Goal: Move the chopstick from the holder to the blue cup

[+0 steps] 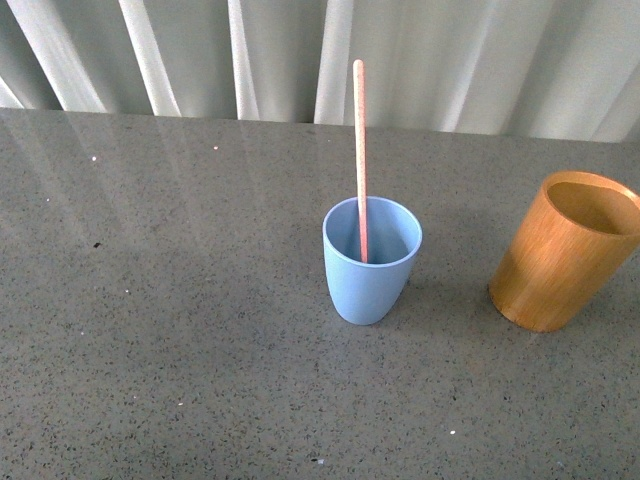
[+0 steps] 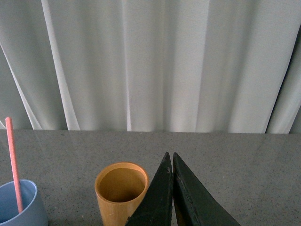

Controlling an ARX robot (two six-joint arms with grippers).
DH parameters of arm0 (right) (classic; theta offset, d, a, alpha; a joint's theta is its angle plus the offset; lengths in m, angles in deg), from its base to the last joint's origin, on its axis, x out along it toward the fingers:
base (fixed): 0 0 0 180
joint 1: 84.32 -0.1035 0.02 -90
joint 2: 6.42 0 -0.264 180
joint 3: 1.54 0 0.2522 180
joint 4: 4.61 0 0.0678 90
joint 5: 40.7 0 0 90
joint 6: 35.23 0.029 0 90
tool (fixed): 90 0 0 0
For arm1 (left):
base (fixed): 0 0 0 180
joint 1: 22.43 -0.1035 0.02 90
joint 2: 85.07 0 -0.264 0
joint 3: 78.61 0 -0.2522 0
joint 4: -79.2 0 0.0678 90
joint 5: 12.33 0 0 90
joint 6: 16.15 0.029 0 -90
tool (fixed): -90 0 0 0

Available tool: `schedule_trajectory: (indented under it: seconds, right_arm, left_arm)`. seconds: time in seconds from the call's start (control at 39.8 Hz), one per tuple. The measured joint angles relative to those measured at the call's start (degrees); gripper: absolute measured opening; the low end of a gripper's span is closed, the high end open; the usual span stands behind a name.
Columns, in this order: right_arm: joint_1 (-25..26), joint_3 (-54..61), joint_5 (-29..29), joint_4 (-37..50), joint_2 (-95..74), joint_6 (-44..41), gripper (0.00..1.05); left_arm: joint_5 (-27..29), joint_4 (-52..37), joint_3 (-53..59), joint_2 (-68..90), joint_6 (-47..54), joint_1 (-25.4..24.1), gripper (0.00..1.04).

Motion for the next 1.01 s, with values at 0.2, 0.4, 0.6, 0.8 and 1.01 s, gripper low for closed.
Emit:
schedule_trajectory:
  seconds: [0.2, 0.4, 0.6, 0.8, 1.01]
  right_arm:
    - [0.0, 0.02, 0.0, -6.51, 6.82, 0.0, 0.01]
    - [0.0, 0.02, 0.0, -10.51, 10.88, 0.02, 0.01]
    - [0.0, 0.02, 0.0, -14.6, 15.02, 0.0, 0.01]
    - [0.0, 0.02, 0.0, -17.35, 17.75, 0.02, 0.01]
    - [0.0, 0.02, 0.0, -26.97, 27.1, 0.02, 0.01]
  left_arm:
    - [0.0, 0.0, 0.0, 0.0, 0.0, 0.0, 0.98]
    - [0.0, 0.0, 0.0, 0.0, 0.0, 0.0, 0.98]
    - [0.0, 0.0, 0.0, 0.0, 0.0, 0.0, 0.98]
    - [0.0, 0.0, 0.0, 0.0, 0.0, 0.0, 0.98]
    - [0.0, 0.0, 0.0, -0.07, 0.0, 0.0, 0.98]
